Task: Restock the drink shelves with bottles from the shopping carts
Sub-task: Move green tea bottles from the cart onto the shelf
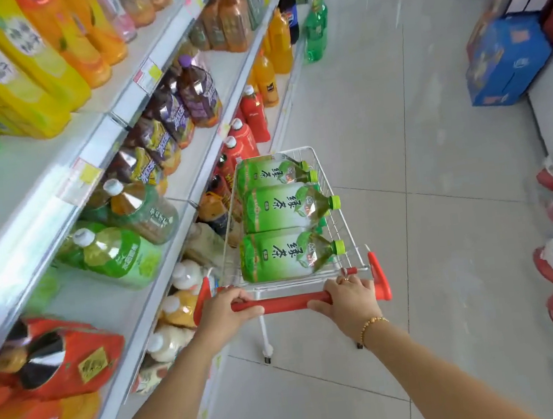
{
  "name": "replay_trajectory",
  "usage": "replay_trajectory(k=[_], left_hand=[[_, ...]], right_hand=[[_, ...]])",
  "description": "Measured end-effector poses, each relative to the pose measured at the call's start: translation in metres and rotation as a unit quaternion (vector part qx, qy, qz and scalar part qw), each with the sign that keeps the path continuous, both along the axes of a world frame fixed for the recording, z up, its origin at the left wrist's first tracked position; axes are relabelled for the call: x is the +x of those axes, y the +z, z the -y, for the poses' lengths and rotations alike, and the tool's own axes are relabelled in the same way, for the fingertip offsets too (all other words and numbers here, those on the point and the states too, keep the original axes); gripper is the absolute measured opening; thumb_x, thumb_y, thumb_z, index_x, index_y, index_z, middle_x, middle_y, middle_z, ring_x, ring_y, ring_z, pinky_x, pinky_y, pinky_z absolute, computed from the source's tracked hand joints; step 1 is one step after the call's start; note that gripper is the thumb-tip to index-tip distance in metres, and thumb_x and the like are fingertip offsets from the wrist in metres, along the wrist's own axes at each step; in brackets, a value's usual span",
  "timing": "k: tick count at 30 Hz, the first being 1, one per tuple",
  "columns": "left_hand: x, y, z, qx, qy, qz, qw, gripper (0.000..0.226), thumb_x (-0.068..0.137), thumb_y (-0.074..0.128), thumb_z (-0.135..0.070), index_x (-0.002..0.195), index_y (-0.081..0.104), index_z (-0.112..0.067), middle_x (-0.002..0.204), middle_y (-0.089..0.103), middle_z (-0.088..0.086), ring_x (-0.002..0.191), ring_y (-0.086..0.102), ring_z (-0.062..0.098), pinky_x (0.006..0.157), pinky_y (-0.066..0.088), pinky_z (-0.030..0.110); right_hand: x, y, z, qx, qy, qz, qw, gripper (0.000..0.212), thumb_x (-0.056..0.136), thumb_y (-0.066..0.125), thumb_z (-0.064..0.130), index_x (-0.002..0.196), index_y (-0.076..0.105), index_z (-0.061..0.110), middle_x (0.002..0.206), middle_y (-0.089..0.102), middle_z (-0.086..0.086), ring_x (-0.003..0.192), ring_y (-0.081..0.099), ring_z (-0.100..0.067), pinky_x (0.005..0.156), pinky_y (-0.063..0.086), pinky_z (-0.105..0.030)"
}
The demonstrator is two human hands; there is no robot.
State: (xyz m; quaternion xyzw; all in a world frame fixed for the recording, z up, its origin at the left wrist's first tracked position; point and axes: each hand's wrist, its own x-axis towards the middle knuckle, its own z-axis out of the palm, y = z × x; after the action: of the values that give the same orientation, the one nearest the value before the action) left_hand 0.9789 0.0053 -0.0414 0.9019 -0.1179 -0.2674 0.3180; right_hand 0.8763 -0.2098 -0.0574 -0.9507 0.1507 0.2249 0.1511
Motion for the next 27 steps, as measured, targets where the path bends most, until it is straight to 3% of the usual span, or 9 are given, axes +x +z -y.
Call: replay_trajectory(k=[6, 11, 15, 21, 27], left_hand=[[0.090, -0.008, 0.059, 0.004, -0.014, -0.005, 1.000, 0.023, 0.068, 0.082, -0.029, 0.071, 0.059, -0.032, 0.078, 0.060, -0.015, 0.076, 0.056, 0.004, 0.066, 0.035, 0.011], [0.160, -0.011, 0.115, 0.002, -0.029, -0.018, 0.999, 0.022, 0.068, 0.083, -0.030, 0.070, 0.061, -0.033, 0.078, 0.066, -0.011, 0.079, 0.063, 0.012, 0.077, 0.051, 0.031], [0.214, -0.003, 0.170, 0.010, -0.059, -0.022, 0.998, 0.023, 0.069, 0.081, -0.032, 0.070, 0.058, -0.035, 0.081, 0.065, -0.012, 0.082, 0.060, 0.009, 0.074, 0.042, 0.021], [0.289, -0.004, 0.256, 0.012, -0.078, -0.005, 0.997, 0.024, 0.069, 0.081, -0.034, 0.073, 0.058, -0.032, 0.081, 0.066, -0.009, 0.082, 0.062, 0.011, 0.080, 0.045, 0.026], [0.352, -0.011, 0.351, 0.025, -0.094, 0.048, 0.994, 0.027, 0.073, 0.077, -0.038, 0.091, 0.067, -0.020, 0.089, 0.065, -0.009, 0.086, 0.060, 0.009, 0.080, 0.038, 0.022]], right_hand=[[0.078, -0.001, 0.057, -0.017, -0.010, -0.005, 1.000, 0.060, 0.089, 0.026, 0.066, 0.116, 0.052, 0.020, 0.120, 0.056, -0.003, 0.118, 0.044, -0.025, 0.097, 0.030, -0.037], [0.140, 0.002, 0.111, 0.003, -0.036, -0.012, 0.999, 0.056, 0.090, 0.029, 0.064, 0.111, 0.053, 0.019, 0.117, 0.056, -0.003, 0.116, 0.044, -0.025, 0.096, 0.030, -0.037], [0.189, 0.007, 0.160, 0.013, -0.059, -0.031, 0.998, 0.053, 0.090, 0.030, 0.064, 0.107, 0.053, 0.019, 0.114, 0.056, -0.001, 0.115, 0.045, -0.023, 0.097, 0.029, -0.037], [0.261, 0.009, 0.240, -0.004, -0.067, -0.040, 0.997, 0.053, 0.089, 0.029, 0.065, 0.108, 0.052, 0.021, 0.115, 0.055, 0.000, 0.115, 0.045, -0.023, 0.097, 0.029, -0.037], [0.327, 0.006, 0.337, -0.026, -0.060, -0.027, 0.997, 0.056, 0.088, 0.031, 0.065, 0.112, 0.054, 0.021, 0.121, 0.054, -0.002, 0.118, 0.045, -0.025, 0.096, 0.028, -0.038]])
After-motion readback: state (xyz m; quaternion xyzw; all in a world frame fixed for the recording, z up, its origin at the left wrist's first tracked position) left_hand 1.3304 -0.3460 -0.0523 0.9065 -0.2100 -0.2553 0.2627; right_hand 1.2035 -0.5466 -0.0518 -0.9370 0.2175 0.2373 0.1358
